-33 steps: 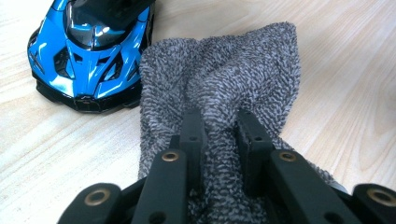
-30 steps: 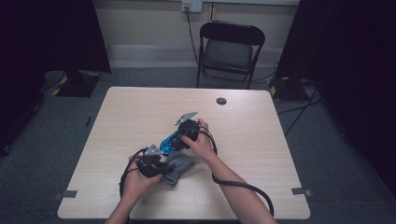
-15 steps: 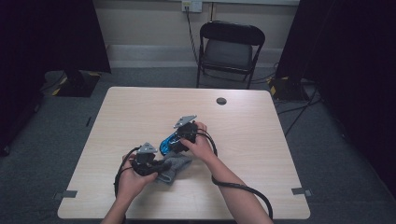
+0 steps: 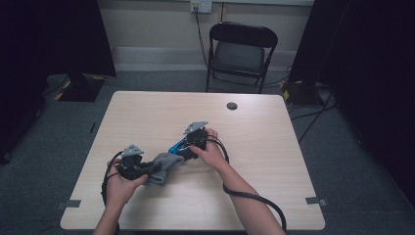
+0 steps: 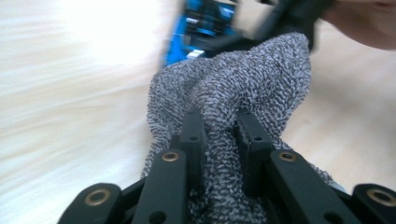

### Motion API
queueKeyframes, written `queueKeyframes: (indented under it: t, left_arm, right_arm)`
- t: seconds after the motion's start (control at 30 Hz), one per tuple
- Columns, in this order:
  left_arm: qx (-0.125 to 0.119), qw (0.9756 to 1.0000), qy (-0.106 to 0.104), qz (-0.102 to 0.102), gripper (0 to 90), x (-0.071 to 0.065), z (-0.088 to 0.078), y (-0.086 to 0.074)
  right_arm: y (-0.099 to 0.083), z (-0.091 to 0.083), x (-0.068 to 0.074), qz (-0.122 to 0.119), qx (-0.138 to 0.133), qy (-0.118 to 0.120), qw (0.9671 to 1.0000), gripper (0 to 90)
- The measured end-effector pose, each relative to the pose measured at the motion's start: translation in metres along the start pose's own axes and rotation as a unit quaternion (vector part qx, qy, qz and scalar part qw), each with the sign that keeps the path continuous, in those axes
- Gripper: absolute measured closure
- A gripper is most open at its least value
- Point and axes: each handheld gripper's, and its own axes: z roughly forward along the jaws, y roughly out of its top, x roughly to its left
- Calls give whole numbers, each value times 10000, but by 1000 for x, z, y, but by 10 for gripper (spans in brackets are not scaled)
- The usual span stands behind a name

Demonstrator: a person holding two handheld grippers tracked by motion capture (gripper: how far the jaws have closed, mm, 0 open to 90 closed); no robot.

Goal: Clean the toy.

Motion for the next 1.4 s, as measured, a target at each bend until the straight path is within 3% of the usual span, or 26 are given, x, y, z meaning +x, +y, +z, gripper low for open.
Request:
queueKeyframes:
  t: [0.03,0.07,0.1,0.13,0.17,0.2,0.23,0.43,0.6,0.83,1.2,1.27,1.4]
  left_arm:
    - [0,10000,0,0,754,0,0,0]
    - [-49,9999,121,-67,754,4,-2,0]
    - [-52,9992,391,-119,753,11,-3,-1]
    - [-52,9992,391,-119,753,11,-3,-1]
    - [-1,9974,706,-164,753,20,0,-2]
    - [-1,9974,706,-164,753,20,0,-2]
    - [70,9950,962,-263,752,27,5,-4]
    - [204,9922,1184,-334,743,33,26,-9]
    - [405,9916,1225,-113,737,28,37,-7]
    - [601,9934,966,116,742,18,46,-2]
    - [769,9955,559,24,750,7,47,-1]
    - [828,9959,368,-35,751,3,45,-2]
    - [907,9955,276,24,753,-3,44,-3]
  right_arm:
    - [0,0,0,-2,-10,0,10000,13]
    - [0,0,0,-2,-10,0,10000,13]
    - [-1,0,0,14,-23,8,10000,13]
    - [-1,0,0,14,-23,8,10000,13]
    - [0,0,-1,-25,2,28,10000,13]
    - [0,0,-1,-25,2,28,10000,13]
    - [1,0,-2,-44,51,47,10000,13]
    - [1,0,-2,-80,67,68,9999,13]
    - [-1,-1,-1,-72,0,60,10000,13]
    - [0,1,2,-37,32,-35,10000,0]
    - [0,2,3,-16,-3,-54,10000,0]
    - [0,2,3,-15,0,-50,10000,0]
    - [0,2,3,-32,11,-49,10000,0]
